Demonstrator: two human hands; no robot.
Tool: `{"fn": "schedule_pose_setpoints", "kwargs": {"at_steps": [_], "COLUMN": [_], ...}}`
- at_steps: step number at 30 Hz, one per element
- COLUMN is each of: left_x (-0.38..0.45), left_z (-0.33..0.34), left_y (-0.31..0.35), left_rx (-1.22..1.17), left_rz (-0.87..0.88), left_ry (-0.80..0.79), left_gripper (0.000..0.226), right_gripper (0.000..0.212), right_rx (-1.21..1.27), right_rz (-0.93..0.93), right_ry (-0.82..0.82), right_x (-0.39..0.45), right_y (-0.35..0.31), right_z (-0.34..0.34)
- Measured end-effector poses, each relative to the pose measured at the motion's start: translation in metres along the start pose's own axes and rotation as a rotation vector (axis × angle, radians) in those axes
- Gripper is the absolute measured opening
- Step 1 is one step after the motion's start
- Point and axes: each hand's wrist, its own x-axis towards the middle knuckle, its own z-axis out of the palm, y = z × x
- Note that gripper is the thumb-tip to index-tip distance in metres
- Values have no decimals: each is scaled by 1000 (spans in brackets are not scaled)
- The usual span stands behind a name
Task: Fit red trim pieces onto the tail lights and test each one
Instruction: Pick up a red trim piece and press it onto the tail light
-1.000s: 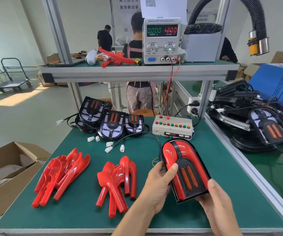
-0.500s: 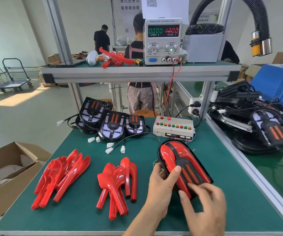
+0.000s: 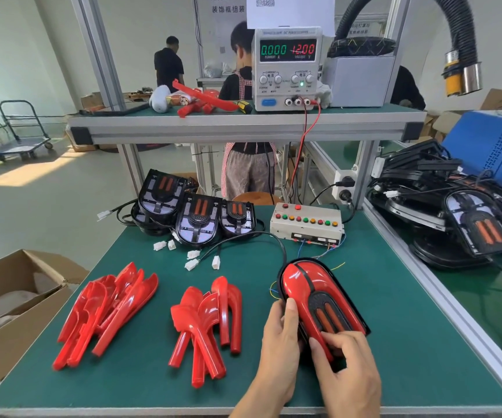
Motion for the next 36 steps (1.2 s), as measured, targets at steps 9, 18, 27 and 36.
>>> {"fn": "schedule_pose_setpoints", "kwargs": {"at_steps": [9, 18, 27, 36], "left_x": [2, 5, 11, 6], "left_z": [-3, -5, 2, 3], "left_y": [-4, -3, 16, 20], "left_rx": [33, -58, -268, -272], "left_rz": [21, -41, -52, -34], "left_ry": [-27, 39, 11, -20], "left_gripper": [40, 43, 51, 45], "right_gripper": [31, 30, 31, 37], "right_rx": [-37, -105, 172, 547], "right_rz": [-124, -241, 670, 803], "right_ry": [-23, 82, -175, -374], "right_x": [-5, -13, 13, 23], "right_y": [18, 22, -11, -10], "right_z": [4, 3, -20, -9]}}
